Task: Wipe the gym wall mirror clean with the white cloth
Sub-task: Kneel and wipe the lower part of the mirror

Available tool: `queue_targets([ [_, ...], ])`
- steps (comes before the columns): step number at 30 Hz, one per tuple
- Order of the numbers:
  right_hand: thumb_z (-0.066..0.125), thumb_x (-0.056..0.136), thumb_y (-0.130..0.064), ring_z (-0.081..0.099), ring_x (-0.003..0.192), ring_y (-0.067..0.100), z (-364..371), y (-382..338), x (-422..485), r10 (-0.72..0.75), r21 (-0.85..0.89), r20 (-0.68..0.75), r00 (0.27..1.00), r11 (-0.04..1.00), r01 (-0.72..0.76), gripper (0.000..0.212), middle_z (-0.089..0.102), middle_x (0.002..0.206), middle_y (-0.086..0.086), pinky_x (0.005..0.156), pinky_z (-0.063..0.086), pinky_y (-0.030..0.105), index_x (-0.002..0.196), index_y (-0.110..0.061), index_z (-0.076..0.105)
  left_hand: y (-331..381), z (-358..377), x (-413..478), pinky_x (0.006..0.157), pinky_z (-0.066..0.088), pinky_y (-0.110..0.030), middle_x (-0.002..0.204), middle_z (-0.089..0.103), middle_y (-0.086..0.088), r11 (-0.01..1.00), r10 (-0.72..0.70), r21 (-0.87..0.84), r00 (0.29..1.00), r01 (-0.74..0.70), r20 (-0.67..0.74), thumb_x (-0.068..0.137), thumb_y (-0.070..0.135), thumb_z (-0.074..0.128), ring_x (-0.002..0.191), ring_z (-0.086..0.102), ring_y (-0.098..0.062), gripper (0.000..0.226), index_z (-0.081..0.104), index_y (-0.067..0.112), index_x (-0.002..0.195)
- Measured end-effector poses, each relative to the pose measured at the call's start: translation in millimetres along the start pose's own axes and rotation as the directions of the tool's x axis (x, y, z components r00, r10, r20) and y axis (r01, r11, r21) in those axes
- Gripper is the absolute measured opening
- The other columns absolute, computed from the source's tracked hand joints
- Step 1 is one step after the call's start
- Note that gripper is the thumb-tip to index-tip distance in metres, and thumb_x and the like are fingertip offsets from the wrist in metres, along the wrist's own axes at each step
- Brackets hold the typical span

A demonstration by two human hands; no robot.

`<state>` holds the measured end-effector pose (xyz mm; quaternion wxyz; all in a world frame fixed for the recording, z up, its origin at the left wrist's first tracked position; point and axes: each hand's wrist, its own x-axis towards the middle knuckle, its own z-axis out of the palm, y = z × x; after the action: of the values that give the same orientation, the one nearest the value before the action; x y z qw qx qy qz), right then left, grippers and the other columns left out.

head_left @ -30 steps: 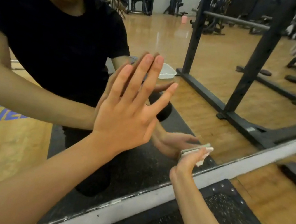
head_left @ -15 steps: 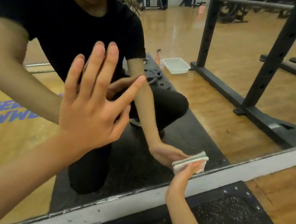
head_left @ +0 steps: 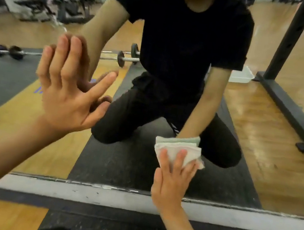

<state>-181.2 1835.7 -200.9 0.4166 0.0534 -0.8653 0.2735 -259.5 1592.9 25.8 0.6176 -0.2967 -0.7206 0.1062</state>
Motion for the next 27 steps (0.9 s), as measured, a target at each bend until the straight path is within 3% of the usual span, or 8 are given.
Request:
queue_targets([
  [3, 0.014, 0.114, -0.045, -0.002, 0.16, 0.034, -12.9, 12.4, -30.3, 0.036, -0.001, 0.221, 0.975, 0.999, -0.037, 0.055, -0.006, 0.177, -0.002, 0.125, 0.002, 0.056, 0.168, -0.037, 0.008, -0.5, -0.6, -0.1, 0.13, 0.011, -0.055, 0.155, 0.02, -0.041, 1.0, -0.001, 0.006, 1.0, 0.001, 0.022, 0.106, 0.051, 0.035, 0.163, 0.006, -0.039, 0.06, 0.038, 0.03, 0.162],
  [5, 0.011, 0.113, -0.048, -0.004, 0.161, 0.035, -32.9, -5.8, -1.1, -0.044, 0.062, 0.268, 0.962, 0.998, 0.029, 0.057, -0.007, 0.177, -0.002, 0.128, -0.003, 0.053, 0.168, -0.036, 0.007, -1.2, -1.2, -1.1, 0.129, 0.011, -0.056, 0.157, 0.018, -0.041, 1.0, -0.008, 0.017, 0.999, 0.008, 0.033, 0.106, 0.05, 0.034, 0.162, 0.007, -0.04, 0.059, 0.038, 0.029, 0.161],
  [8, 0.012, 0.112, -0.049, -0.017, 0.161, 0.031, -66.4, -52.2, 87.2, -0.21, 0.098, 0.144, 0.967, 0.976, 0.197, 0.058, -0.015, 0.175, -0.005, 0.128, -0.014, 0.049, 0.168, -0.035, 0.003, -0.5, -2.7, -2.0, 0.129, 0.01, -0.058, 0.164, 0.012, -0.039, 1.0, -0.011, 0.03, 0.997, 0.009, 0.072, 0.106, 0.05, 0.035, 0.162, 0.006, -0.042, 0.055, 0.043, 0.026, 0.156],
  [13, 0.022, 0.112, -0.05, -0.023, 0.159, 0.032, -67.4, -78.2, 132.5, -0.234, -0.071, 0.021, 0.972, 0.97, 0.235, 0.064, -0.025, 0.173, -0.001, 0.127, -0.014, 0.053, 0.167, -0.033, -0.004, 1.3, -2.3, -4.3, 0.129, 0.009, -0.059, 0.174, -0.003, -0.025, 0.999, 0.001, 0.034, 0.996, -0.004, 0.088, 0.106, 0.052, 0.034, 0.162, 0.002, -0.043, 0.055, 0.038, 0.03, 0.156],
  [20, 0.025, 0.111, -0.047, -0.006, 0.16, 0.042, -92.5, -37.5, 105.4, -0.175, -0.215, 0.139, 0.975, 0.955, 0.202, 0.06, -0.012, 0.175, 0.004, 0.129, -0.009, 0.053, 0.167, -0.034, 0.009, 1.9, -0.5, -3.9, 0.13, 0.011, -0.056, 0.173, 0.005, -0.028, 1.0, 0.009, 0.014, 0.999, -0.01, 0.039, 0.104, 0.05, 0.041, 0.161, 0.01, -0.044, 0.066, 0.03, 0.03, 0.166],
  [24, 0.025, 0.11, -0.049, -0.022, 0.157, 0.042, -130.0, -62.8, 179.0, -0.226, -0.31, 0.005, 0.974, 0.926, 0.216, 0.061, -0.009, 0.174, 0.01, 0.126, -0.014, 0.055, 0.168, -0.03, 0.019, 2.3, 1.1, -2.9, 0.129, 0.016, -0.057, 0.172, 0.013, -0.029, 1.0, 0.008, -0.012, 1.0, -0.008, 0.021, 0.099, 0.048, 0.052, 0.16, 0.016, -0.044, 0.071, 0.035, 0.03, 0.165],
  [27, 0.032, 0.109, -0.049, -0.014, 0.159, 0.044, -136.8, -64.3, 202.8, -0.303, -0.367, -0.018, 0.953, 0.888, 0.276, 0.068, -0.005, 0.175, 0.014, 0.128, -0.011, 0.053, 0.169, -0.025, 0.012, 2.9, 2.3, -0.2, 0.128, 0.018, -0.057, 0.171, 0.017, -0.029, 1.0, 0.005, -0.02, 1.0, -0.005, 0.014, 0.098, 0.046, 0.055, 0.16, 0.018, -0.043, 0.068, 0.04, 0.03, 0.163],
])
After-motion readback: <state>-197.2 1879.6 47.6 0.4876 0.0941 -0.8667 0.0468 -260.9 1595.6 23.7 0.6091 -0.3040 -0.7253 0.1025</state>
